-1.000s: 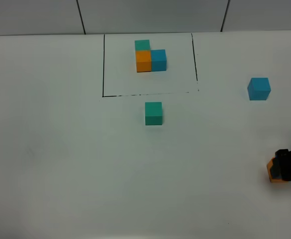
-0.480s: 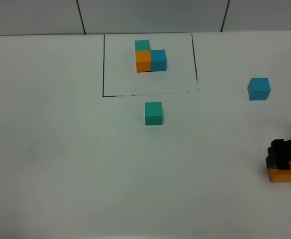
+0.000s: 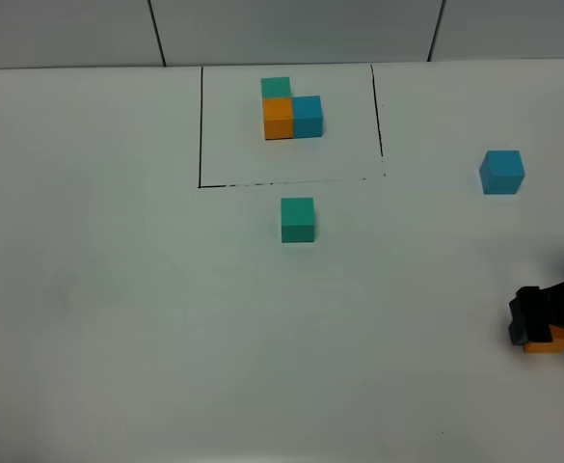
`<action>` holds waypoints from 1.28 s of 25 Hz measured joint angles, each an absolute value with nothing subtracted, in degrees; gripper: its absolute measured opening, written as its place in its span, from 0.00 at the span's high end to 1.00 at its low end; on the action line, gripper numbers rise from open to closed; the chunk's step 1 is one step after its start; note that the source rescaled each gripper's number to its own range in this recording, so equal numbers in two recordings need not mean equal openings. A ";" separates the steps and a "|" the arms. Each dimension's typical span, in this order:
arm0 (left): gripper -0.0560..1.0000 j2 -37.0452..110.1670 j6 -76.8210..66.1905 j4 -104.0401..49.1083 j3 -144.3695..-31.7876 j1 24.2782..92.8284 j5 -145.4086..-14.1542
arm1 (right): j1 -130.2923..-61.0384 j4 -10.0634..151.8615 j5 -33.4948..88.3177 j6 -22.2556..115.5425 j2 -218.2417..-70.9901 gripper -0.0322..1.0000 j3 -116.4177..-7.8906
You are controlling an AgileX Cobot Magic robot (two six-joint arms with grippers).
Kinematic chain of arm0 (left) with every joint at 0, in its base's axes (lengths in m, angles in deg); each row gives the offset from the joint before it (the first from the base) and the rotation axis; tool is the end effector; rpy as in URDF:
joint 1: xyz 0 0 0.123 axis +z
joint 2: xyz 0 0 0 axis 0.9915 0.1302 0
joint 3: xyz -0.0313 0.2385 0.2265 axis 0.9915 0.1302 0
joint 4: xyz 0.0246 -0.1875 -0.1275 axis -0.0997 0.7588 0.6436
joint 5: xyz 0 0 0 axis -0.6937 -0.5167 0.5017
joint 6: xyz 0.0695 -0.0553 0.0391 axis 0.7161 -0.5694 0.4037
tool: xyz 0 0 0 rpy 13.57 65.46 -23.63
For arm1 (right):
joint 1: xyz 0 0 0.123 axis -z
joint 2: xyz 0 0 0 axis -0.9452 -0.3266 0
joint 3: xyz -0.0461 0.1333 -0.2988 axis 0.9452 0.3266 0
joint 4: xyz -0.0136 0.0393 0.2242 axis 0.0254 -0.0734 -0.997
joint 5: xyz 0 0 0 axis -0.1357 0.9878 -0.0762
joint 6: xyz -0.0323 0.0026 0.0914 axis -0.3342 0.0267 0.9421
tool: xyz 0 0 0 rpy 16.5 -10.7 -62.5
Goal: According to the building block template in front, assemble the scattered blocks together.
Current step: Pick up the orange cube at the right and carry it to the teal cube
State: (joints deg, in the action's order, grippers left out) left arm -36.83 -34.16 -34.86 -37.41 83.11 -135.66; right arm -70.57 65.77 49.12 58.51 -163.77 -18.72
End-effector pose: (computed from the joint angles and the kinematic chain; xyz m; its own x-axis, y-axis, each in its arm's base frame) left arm -0.0669 -0.0096 0.2659 -0.4265 0.0325 -0.9039 0.0885 0.9961 -0.0059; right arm 0.2298 0.0097 0.1943 -0.9872 0.0104 -0.1591 -0.0080 0.9934 0.1148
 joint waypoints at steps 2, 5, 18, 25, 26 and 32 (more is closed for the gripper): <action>0.30 -36.83 -34.16 -34.86 -37.41 83.11 -135.66 | -70.57 65.77 48.68 58.51 -164.91 0.25 -18.72; 0.30 -36.83 -34.16 -34.86 -37.41 83.11 -135.66 | -70.57 65.77 47.74 58.57 -165.83 0.35 -18.73; 0.30 -36.83 -34.16 -34.86 -37.41 83.11 -135.66 | -72.14 65.89 48.16 62.99 -164.81 0.95 -20.30; 0.30 -36.83 -34.16 -34.86 -37.41 83.11 -135.66 | -88.05 71.43 53.50 80.42 -162.68 0.95 -28.03; 0.30 -36.83 -34.16 -34.86 -37.41 83.11 -135.66 | -90.96 73.06 54.65 85.29 -162.99 0.95 -29.44; 0.30 -36.83 -34.16 -34.86 -37.41 83.11 -135.66 | -106.53 86.02 63.27 110.12 -170.64 0.95 -40.99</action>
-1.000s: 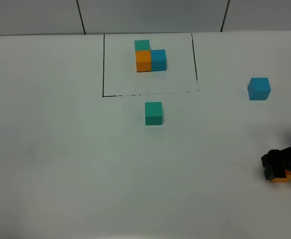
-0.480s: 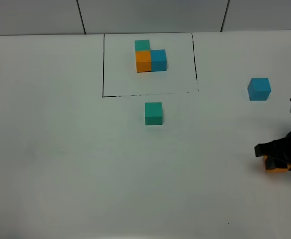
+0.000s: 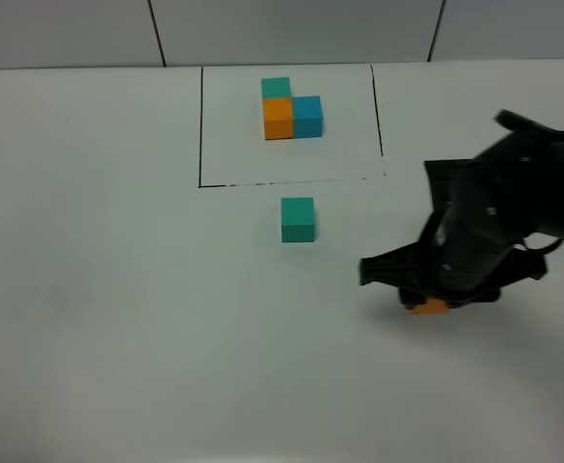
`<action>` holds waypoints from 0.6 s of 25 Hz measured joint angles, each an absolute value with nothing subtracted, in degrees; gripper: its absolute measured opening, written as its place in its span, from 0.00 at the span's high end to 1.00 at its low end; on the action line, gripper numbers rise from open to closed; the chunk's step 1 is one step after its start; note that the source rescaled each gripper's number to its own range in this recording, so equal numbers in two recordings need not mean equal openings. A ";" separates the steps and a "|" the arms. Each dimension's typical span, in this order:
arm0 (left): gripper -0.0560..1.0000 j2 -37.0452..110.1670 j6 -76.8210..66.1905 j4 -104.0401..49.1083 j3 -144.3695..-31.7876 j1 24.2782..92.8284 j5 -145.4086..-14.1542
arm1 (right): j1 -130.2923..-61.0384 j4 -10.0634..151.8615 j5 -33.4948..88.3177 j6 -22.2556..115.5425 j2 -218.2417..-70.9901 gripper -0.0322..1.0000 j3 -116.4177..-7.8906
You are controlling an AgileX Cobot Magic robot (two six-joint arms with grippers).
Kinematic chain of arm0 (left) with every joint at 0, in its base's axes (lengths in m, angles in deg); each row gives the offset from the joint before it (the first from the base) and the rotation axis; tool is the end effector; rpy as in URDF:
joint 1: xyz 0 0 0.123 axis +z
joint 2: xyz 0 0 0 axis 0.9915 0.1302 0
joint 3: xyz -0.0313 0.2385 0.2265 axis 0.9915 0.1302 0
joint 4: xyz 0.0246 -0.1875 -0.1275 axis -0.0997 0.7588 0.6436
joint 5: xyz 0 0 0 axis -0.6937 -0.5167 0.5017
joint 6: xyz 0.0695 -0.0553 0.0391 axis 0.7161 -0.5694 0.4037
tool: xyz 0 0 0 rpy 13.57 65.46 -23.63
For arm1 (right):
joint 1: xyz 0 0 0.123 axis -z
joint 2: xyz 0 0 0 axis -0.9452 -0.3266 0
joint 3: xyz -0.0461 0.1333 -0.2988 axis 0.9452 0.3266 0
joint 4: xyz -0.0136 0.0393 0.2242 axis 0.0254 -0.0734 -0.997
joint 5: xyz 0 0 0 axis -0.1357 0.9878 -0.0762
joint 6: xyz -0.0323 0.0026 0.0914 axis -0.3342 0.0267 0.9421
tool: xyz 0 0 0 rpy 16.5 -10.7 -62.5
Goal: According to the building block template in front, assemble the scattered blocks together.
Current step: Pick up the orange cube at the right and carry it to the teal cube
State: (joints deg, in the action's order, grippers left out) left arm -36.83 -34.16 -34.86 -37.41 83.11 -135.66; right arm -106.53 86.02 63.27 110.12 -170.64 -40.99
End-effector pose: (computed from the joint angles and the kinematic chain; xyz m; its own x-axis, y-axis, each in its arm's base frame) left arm -0.0669 -0.0096 0.2659 -0.4265 0.0325 -0.9039 0.0885 0.9961 -0.0059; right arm 0.2542 0.1712 0.2346 -0.9813 0.0089 -0.1924 0.0033 0.9996 0.0296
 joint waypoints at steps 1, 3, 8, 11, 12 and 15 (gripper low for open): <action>0.30 -36.83 -34.16 -34.86 -37.41 83.11 -135.66 | -108.45 87.08 63.82 111.84 -172.67 0.95 -43.74; 0.30 -36.83 -34.16 -34.86 -37.41 83.11 -135.66 | -110.91 88.23 65.59 114.15 -176.62 0.95 -49.34; 0.30 -36.83 -34.16 -34.86 -37.41 83.11 -135.66 | -113.64 88.47 70.37 115.16 -186.27 0.95 -62.74; 0.30 -36.83 -34.16 -34.86 -37.41 83.11 -135.66 | -114.17 87.90 70.83 115.29 -190.29 0.95 -67.17; 0.30 -36.83 -34.16 -34.86 -37.41 83.11 -135.66 | -114.23 87.81 70.83 115.29 -191.28 0.95 -68.09; 0.30 -36.83 -34.16 -34.86 -37.41 83.11 -135.66 | -114.48 87.55 70.65 115.34 -193.20 0.95 -69.33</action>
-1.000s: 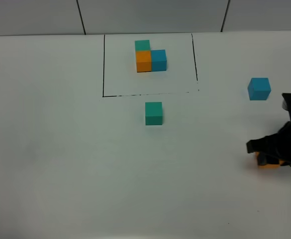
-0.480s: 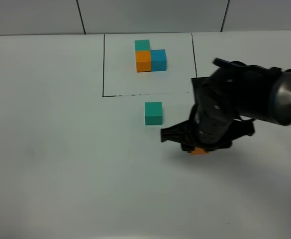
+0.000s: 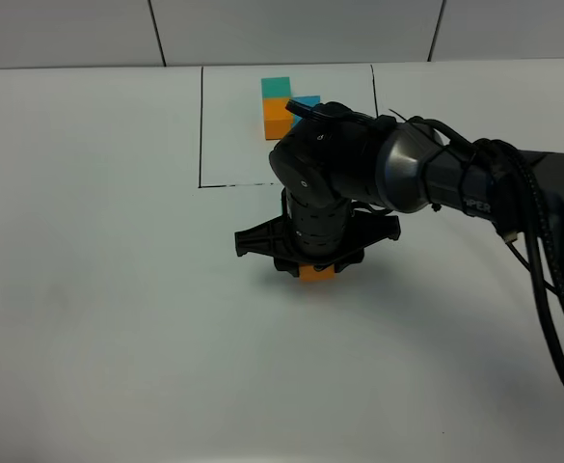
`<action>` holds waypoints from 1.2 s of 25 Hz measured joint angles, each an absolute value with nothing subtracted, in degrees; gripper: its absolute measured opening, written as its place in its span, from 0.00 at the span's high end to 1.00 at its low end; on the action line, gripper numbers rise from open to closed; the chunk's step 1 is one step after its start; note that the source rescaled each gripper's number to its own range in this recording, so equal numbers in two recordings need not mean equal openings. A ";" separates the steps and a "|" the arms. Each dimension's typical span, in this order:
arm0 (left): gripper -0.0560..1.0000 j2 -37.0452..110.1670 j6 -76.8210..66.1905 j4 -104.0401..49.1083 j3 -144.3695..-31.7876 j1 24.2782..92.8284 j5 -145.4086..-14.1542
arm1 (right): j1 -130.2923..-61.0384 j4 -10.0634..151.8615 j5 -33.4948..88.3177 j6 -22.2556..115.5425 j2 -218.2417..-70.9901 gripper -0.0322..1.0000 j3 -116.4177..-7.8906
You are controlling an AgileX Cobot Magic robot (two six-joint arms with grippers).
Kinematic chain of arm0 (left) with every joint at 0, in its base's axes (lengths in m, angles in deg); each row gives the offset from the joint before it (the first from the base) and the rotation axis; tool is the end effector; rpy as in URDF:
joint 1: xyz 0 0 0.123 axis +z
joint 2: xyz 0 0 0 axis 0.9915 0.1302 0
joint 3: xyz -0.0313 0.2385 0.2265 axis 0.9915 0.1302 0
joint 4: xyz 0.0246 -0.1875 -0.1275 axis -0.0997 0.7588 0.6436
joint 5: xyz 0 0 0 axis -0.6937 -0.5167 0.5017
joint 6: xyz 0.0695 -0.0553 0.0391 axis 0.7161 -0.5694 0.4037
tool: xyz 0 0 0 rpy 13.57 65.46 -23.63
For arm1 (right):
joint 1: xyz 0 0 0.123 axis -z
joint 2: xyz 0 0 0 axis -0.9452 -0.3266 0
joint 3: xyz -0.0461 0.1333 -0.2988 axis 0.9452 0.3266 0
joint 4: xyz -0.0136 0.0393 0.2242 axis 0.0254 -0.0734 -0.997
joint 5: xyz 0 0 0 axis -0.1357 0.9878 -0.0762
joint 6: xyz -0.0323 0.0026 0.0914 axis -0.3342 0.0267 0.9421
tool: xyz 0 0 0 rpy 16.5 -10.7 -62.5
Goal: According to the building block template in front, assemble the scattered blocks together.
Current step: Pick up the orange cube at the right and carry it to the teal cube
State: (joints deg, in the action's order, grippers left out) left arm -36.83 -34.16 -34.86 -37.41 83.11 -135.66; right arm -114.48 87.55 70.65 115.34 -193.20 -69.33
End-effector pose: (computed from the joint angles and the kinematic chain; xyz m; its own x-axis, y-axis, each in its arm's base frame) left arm -0.0669 -0.0096 0.2659 -0.4265 0.0325 -0.9039 0.0885 0.9961 -0.0059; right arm 0.3191 0.2870 0.1961 -0.9808 -0.0433 -0.1900 -0.0451 0.9990 0.0053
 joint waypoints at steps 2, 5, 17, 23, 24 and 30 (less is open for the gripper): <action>0.30 -36.83 -34.16 -34.86 -37.41 83.11 -135.66 | -114.55 86.84 70.01 115.34 -193.95 0.95 -69.47; 0.30 -36.83 -34.16 -34.86 -37.41 83.11 -135.66 | -114.55 86.51 69.05 115.45 -194.61 0.95 -69.47; 0.30 -36.83 -34.16 -34.86 -37.41 83.11 -135.66 | -114.55 86.51 67.06 115.75 -194.97 0.95 -69.47; 0.30 -36.83 -34.16 -34.86 -37.41 83.11 -135.66 | -114.55 86.56 65.98 116.39 -195.40 0.95 -69.47; 0.30 -36.83 -34.16 -34.86 -37.41 83.11 -135.66 | -114.55 86.56 65.42 116.39 -195.69 0.95 -69.52; 0.30 -36.83 -34.16 -34.86 -37.41 83.11 -135.66 | -114.55 86.51 64.92 116.39 -197.00 0.95 -70.00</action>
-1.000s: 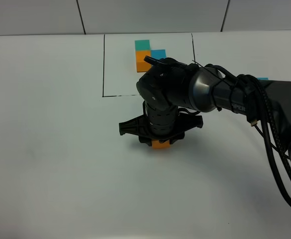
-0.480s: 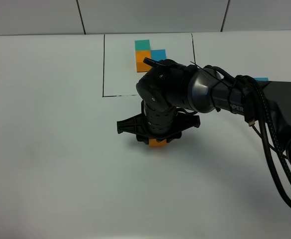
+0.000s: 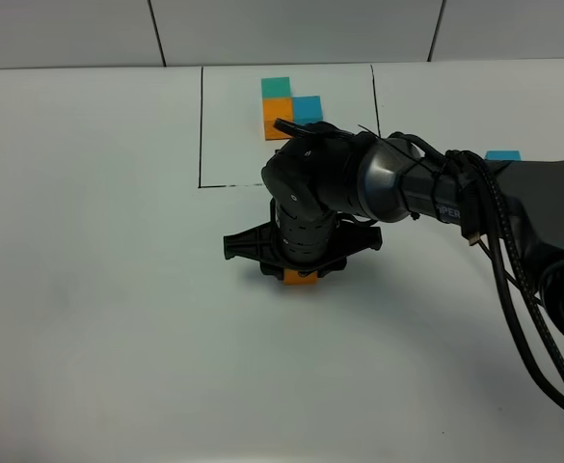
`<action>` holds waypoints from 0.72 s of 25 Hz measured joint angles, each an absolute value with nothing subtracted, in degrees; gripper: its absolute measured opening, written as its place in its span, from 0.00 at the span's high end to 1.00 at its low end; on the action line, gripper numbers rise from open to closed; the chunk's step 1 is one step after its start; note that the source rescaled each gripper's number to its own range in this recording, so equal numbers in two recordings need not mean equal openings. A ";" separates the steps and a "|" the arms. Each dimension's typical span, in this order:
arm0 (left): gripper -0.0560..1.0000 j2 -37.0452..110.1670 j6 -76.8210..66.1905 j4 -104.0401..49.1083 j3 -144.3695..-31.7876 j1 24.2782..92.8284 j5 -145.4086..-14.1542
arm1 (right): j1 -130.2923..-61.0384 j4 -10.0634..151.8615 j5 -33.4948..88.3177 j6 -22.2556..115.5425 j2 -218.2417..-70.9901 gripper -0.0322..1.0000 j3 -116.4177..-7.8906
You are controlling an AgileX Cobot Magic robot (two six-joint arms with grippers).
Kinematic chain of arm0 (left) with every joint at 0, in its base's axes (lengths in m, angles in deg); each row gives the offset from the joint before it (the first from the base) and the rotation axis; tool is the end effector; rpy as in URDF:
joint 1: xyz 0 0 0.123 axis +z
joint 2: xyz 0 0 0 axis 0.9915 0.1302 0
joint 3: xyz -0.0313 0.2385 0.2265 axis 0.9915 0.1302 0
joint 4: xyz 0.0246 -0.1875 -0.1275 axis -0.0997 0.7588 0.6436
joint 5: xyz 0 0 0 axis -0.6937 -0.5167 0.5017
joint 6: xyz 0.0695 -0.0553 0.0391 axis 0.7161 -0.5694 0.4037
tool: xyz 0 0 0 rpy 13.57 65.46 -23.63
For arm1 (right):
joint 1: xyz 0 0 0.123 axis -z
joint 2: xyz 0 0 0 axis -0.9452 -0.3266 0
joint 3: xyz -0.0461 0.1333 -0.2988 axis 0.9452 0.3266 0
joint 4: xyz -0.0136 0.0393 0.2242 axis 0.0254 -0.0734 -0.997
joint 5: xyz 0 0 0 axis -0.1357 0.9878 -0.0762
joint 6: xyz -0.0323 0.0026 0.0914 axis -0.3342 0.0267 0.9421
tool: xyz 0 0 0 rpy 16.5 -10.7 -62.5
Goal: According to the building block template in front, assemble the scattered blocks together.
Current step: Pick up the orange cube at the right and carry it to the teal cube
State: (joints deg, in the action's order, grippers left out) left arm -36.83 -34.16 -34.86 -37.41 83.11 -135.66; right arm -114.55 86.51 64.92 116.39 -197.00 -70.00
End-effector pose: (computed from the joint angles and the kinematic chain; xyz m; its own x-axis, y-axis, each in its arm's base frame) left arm -0.0669 -0.0096 0.2659 -0.4265 0.0325 -0.9039 0.0885 0.9961 -0.0059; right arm 0.3286 0.2998 0.1710 -0.9782 -0.0197 -0.2069 -0.0318 0.9980 0.0554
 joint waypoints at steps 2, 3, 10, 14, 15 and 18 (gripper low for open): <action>0.30 -36.83 -34.16 -34.86 -37.41 83.11 -135.66 | -114.55 86.51 64.97 116.44 -197.13 0.95 -70.07; 0.30 -36.83 -34.16 -34.86 -37.41 83.11 -135.66 | -114.55 86.51 64.97 116.44 -197.13 0.95 -70.07; 0.30 -36.83 -34.16 -34.86 -37.41 83.11 -135.66 | -114.55 86.94 63.09 117.10 -197.36 0.95 -70.19; 0.30 -36.83 -34.16 -34.86 -37.41 83.11 -135.66 | -114.55 87.97 62.37 118.38 -197.58 0.95 -70.24; 0.30 -36.83 -34.16 -34.86 -37.41 83.11 -135.66 | -114.55 88.10 62.37 118.57 -197.57 0.95 -70.28; 0.30 -36.83 -34.16 -34.86 -37.41 83.11 -135.66 | -114.55 88.47 62.42 119.13 -197.75 0.95 -70.49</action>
